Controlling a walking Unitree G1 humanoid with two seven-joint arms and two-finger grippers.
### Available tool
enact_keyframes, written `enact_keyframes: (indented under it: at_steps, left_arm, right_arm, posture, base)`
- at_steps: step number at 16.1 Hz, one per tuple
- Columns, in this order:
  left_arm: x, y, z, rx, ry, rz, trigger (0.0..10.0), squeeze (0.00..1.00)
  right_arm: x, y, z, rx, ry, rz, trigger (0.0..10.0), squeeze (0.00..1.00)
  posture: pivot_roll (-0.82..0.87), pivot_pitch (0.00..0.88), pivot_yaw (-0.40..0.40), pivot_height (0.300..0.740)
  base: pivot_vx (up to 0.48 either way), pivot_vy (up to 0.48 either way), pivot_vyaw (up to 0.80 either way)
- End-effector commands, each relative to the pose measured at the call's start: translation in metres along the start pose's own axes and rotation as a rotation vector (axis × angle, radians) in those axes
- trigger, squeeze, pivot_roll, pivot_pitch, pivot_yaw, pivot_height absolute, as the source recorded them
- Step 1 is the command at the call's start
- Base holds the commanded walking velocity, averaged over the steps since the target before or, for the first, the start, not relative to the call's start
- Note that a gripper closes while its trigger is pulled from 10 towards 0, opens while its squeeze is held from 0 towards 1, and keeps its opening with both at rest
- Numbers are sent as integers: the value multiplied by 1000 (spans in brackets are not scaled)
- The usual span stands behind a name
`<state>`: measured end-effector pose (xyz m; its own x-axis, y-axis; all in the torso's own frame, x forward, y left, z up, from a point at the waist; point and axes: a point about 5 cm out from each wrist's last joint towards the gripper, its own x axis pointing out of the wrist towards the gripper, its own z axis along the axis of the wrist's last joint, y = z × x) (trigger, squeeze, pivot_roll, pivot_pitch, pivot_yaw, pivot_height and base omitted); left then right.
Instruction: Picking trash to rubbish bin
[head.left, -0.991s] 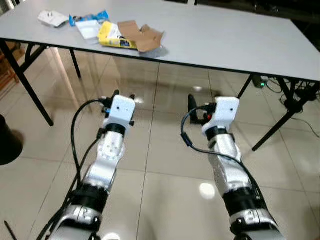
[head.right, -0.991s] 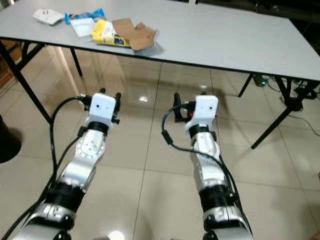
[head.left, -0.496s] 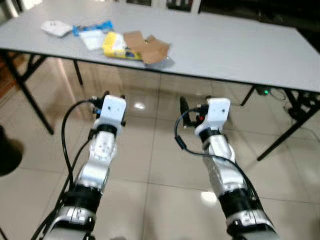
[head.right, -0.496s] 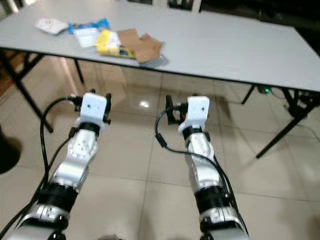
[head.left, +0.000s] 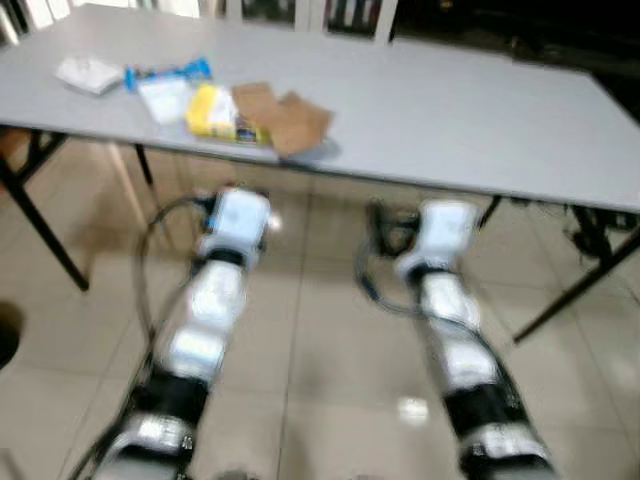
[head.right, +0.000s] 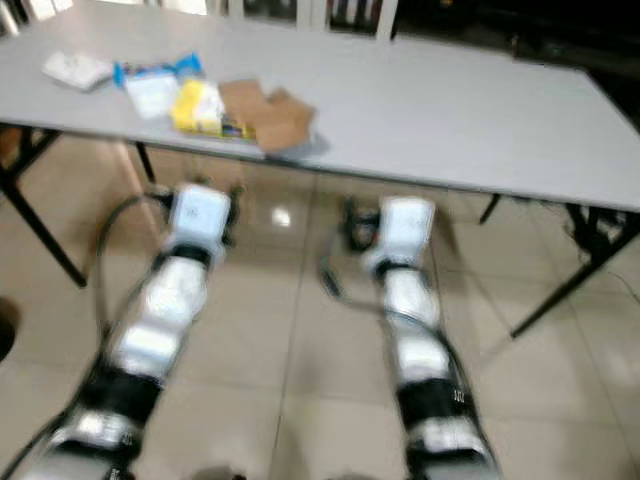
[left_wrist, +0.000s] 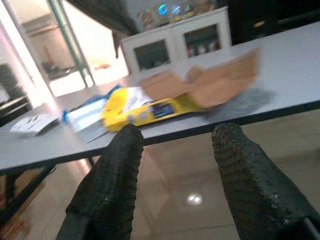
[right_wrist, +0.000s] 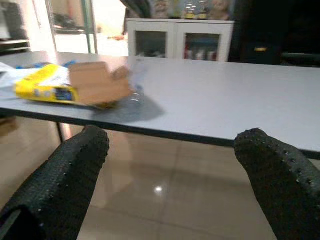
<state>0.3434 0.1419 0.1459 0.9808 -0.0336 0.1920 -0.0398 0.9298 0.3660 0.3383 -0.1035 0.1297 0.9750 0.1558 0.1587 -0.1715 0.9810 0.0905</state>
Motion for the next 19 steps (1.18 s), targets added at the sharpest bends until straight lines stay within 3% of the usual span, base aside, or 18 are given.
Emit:
enact_keyframes:
  at_steps: [1, 11, 12, 13, 19]
  left_arm:
    - [1, -10, 5, -15, -10, -30, 10000, 1000]
    - [1, -16, 8, 4, -26, -70, 10000, 1000]
    - [1, -16, 8, 14, -23, -76, 10000, 153]
    - [1, -17, 7, 17, -23, -80, 10000, 0]
    - [-1, -23, 16, -31, -82, -130, 10000, 0]
  right_arm:
    - [1, -14, 7, -10, -22, -40, 10000, 0]
    - [1, -13, 6, -9, -16, -37, 10000, 0]
    - [1, -13, 6, -8, -16, -37, 10000, 0]
    - [1, -13, 6, -8, -16, -38, 10000, 0]
    - [1, -12, 6, -6, -14, -36, 10000, 0]
  posture:
    - [-57, 95, -97, 740]
    - [-57, 97, -98, 740]
    - [-58, 97, -97, 740]
    - [-59, 96, -97, 740]
    - [-57, 98, -99, 740]
  base:
    - [480, 0, 0]
    - [480, 0, 0]
    - [480, 0, 0]
    - [480, 0, 0]
    - [451, 0, 0]
